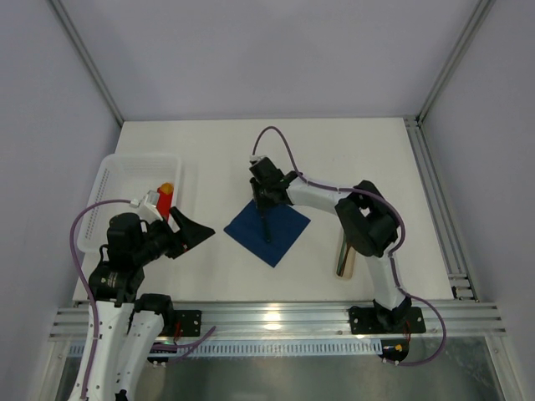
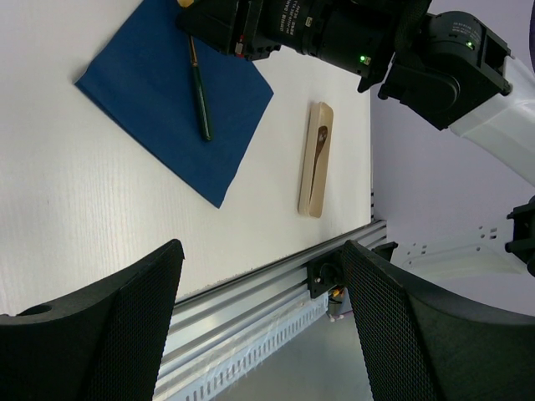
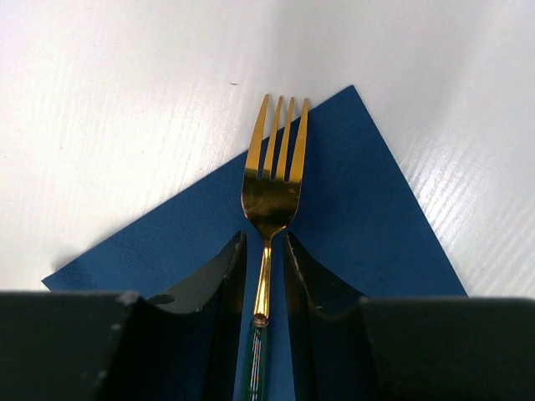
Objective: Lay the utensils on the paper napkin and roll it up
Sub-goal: Adjust the utensils on the napkin.
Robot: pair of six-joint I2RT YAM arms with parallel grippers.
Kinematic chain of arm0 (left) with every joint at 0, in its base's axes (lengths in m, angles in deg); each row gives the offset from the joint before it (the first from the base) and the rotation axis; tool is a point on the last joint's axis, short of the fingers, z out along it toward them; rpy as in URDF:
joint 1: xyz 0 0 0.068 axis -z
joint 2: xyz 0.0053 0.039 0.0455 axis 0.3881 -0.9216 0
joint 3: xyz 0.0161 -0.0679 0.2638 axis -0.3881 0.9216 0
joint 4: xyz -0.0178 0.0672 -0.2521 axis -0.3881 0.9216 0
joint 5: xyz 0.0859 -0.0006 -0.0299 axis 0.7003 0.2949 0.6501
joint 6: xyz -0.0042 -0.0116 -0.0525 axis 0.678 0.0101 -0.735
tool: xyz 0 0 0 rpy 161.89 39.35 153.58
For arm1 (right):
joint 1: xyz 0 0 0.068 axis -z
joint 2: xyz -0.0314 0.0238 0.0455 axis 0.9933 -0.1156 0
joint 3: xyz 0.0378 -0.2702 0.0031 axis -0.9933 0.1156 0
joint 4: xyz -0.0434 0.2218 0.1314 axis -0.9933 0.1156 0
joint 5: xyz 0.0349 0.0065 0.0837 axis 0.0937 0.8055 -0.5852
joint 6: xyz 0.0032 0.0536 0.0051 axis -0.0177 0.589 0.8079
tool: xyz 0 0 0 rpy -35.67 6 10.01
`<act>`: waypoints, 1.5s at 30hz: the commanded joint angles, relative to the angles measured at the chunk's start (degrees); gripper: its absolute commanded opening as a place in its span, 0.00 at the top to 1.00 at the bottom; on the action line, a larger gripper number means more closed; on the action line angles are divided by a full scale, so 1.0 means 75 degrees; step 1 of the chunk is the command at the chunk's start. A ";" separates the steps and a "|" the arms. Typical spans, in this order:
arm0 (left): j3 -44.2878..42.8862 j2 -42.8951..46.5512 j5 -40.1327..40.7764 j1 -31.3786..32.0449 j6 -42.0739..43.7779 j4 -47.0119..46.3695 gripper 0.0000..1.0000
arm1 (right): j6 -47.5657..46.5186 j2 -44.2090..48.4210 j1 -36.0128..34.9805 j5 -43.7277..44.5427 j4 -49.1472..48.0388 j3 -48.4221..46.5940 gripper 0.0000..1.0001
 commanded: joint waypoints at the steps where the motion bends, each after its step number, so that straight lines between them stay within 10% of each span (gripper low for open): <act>1: -0.0095 -0.0036 -0.0197 0.0023 0.0118 -0.0071 0.21 | -0.0099 0.0303 0.0149 -0.0653 -0.0654 0.0201 0.72; 20: -0.0083 -0.0153 -0.0326 0.0023 0.0048 -0.0200 0.21 | 0.0299 0.0585 0.1040 -0.3266 -0.2319 0.1396 0.77; 45: -0.0024 -0.0024 -0.0302 0.0023 0.0048 -0.0130 0.21 | 0.0288 0.0912 0.1145 -0.3244 -0.2097 0.1291 0.96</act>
